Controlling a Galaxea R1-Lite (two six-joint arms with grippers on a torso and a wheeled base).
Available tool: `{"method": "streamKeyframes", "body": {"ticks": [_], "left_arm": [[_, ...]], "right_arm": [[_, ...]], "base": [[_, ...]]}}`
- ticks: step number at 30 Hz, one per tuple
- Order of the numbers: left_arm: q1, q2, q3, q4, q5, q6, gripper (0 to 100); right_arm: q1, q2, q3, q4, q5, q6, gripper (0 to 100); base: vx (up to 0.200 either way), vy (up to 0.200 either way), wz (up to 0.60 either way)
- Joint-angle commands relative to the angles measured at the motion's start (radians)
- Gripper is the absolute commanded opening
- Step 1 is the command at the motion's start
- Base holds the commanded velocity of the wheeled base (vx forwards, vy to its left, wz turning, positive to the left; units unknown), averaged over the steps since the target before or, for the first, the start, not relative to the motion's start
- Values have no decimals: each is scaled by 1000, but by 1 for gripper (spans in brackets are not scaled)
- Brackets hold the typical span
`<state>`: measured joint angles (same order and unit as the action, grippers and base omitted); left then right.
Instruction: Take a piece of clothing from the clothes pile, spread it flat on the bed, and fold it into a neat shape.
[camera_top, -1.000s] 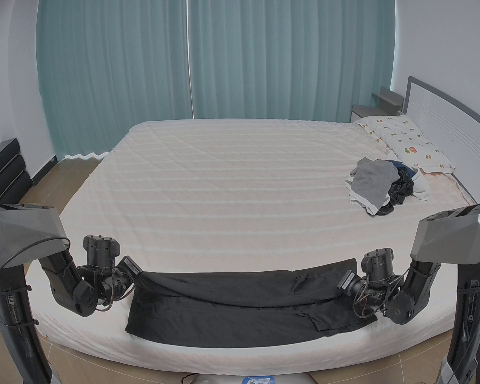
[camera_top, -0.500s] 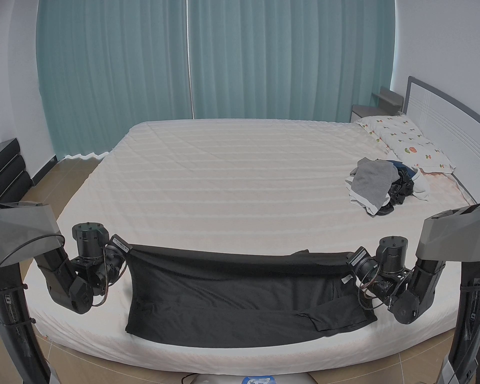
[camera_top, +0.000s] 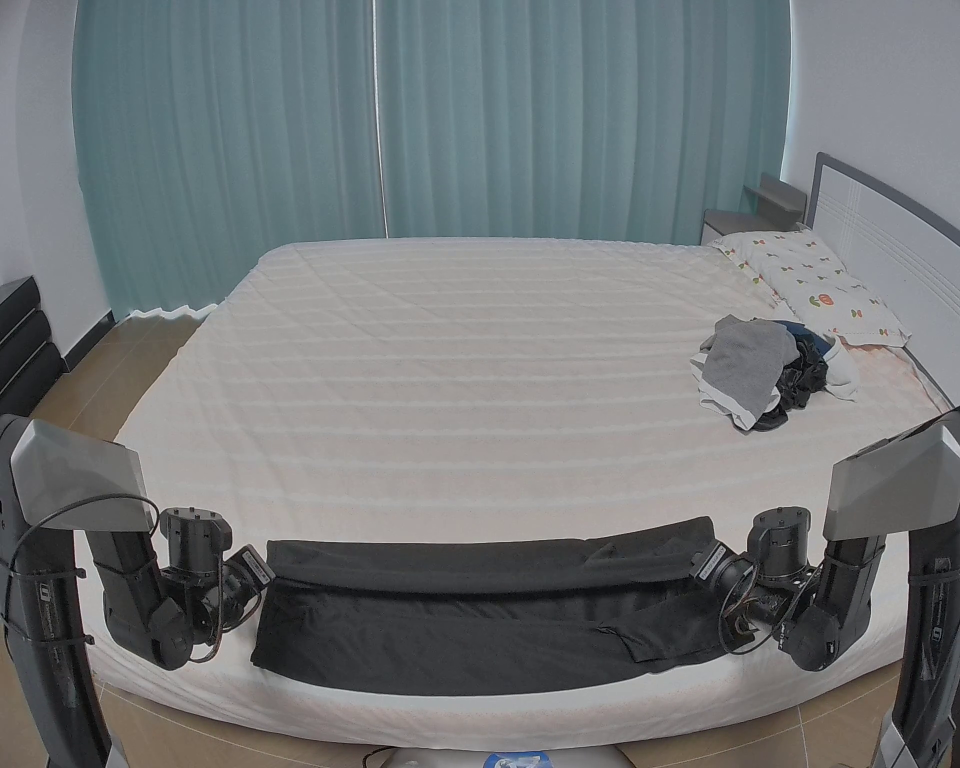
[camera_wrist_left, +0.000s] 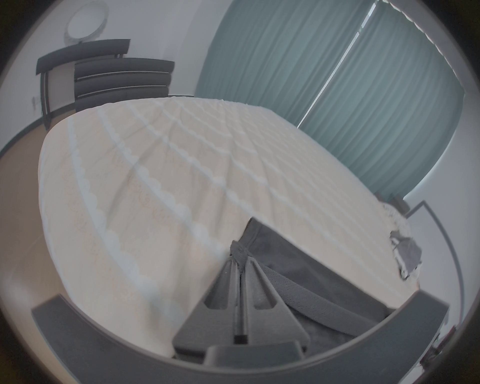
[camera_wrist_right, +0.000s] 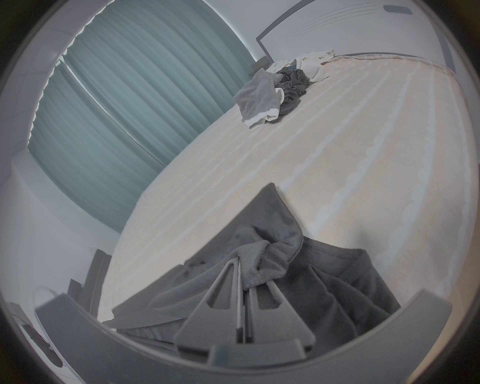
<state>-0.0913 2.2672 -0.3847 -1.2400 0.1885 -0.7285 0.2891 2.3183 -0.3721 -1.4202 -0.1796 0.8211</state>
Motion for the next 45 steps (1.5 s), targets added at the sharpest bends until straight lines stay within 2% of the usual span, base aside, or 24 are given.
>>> {"method": "streamKeyframes", "body": {"ticks": [1, 22, 31, 36, 42, 43, 44, 45], "left_arm": [[-8, 63, 33, -3, 0, 41, 0], [-39, 87, 66, -3, 3, 61, 0], [-39, 87, 104, -78, -9, 72, 0], [-41, 101, 110, -78, -9, 87, 0], [-47, 112, 112, -78, -9, 90, 0], [-47, 112, 115, -78, -9, 92, 100], [-47, 112, 122, -79, -11, 100, 100], [-47, 112, 125, -81, -11, 103, 100]], "right_arm": [[1, 56, 19, -2, 0, -31, 0], [-1, 73, 35, -9, -3, -68, 0], [-18, 39, 59, -11, 0, -111, 0], [-18, 47, 67, -14, 0, -146, 0], [-16, 66, 68, -16, -1, -149, 0], [-16, 67, 67, -16, -1, -149, 0], [-16, 73, 68, -16, 0, -149, 0], [-15, 81, 68, -17, 0, -149, 100]], "base": [[0, 0, 0], [0, 0, 0], [0, 0, 0], [0, 0, 0], [0, 0, 0], [0, 0, 0], [0, 0, 0], [0, 0, 0]]}}
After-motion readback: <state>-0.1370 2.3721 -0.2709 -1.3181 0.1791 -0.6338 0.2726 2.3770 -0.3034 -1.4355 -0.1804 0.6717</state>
